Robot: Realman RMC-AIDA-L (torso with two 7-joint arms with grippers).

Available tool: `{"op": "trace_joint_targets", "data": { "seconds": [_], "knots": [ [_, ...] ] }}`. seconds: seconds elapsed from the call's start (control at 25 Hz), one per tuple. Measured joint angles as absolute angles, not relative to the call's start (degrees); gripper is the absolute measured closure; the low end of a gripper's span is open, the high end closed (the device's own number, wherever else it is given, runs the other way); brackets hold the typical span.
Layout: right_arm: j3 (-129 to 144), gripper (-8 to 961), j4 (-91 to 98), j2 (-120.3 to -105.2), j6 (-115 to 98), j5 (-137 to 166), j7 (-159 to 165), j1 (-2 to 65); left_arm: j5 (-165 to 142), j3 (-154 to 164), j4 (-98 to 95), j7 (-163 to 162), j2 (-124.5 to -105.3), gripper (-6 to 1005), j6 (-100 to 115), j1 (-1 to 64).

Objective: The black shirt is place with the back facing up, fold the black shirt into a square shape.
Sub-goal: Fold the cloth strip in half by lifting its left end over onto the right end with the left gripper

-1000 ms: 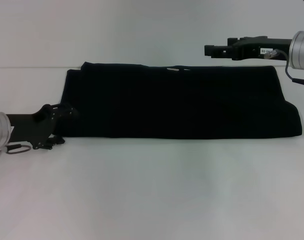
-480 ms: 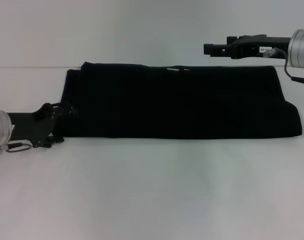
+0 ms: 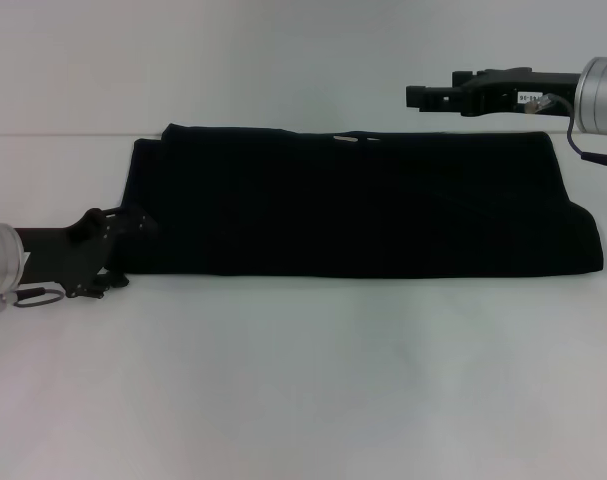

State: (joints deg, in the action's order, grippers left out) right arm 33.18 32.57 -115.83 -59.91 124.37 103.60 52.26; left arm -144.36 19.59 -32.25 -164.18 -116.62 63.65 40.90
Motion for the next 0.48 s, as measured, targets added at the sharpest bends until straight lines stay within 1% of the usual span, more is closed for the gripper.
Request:
{"op": "trace_joint_targets", "data": {
  "seconds": [0.48],
  "knots": [
    [32.96, 38, 32.61, -115.58, -60.08, 124.37, 103.62, 52.53, -144.66, 19.68, -31.55, -164.17, -116.61, 67, 61.70, 41.35]
  ]
}}
